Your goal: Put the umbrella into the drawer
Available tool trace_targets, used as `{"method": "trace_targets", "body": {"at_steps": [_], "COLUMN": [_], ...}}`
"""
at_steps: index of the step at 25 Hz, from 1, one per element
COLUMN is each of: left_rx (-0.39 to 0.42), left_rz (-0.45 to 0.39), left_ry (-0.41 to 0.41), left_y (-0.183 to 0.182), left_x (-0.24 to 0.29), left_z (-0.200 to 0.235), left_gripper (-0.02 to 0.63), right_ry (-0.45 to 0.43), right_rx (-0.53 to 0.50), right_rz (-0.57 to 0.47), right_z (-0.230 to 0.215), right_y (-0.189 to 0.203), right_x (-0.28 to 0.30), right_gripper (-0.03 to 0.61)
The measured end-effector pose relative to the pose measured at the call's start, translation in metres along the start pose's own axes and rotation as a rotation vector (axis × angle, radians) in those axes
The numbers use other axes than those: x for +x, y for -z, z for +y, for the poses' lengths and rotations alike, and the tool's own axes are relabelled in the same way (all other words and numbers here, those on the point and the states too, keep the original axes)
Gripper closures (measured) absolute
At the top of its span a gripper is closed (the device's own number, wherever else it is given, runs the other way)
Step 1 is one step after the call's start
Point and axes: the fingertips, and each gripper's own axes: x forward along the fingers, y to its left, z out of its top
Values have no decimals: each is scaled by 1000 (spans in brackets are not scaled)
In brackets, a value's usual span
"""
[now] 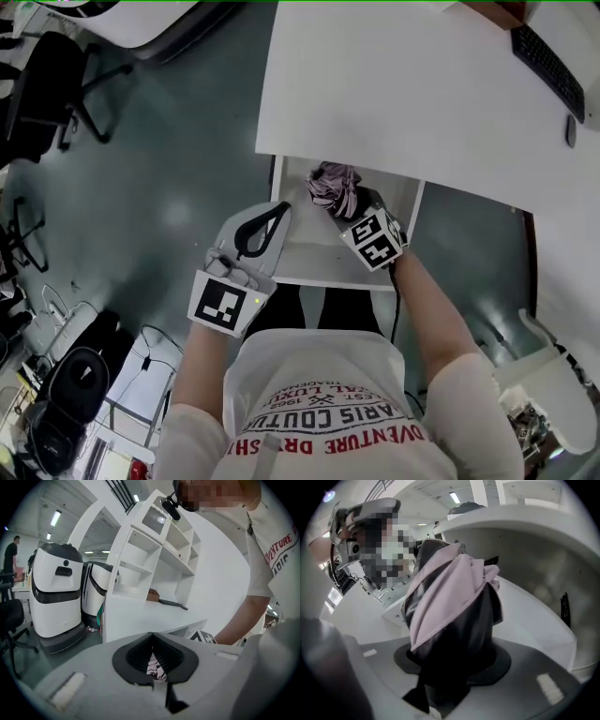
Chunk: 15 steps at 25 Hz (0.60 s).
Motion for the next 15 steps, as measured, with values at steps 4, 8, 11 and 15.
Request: {"method": "trace_targets", "body": {"at_steps": [4, 8, 11, 15], "left_rx": [-21, -35, -40, -38], "left_rz": [11, 18, 23, 25], "left_ry": [7, 3, 3, 11], "left_y": [17, 30, 35, 37], "left_x": [4, 4, 3, 6], "left_z": [10, 19, 22, 24], "left_gripper": [609, 609, 609, 609], "right_ry": [-26, -42, -44, -47], "right_rx": [41, 39, 47, 64], "right_rz": [15, 43, 29, 16], "right_z": [-3, -3, -2, 1], "right_y": [8, 14, 11, 6], "right_x": [26, 45, 48, 50], "right_gripper": [366, 356, 353, 343]}}
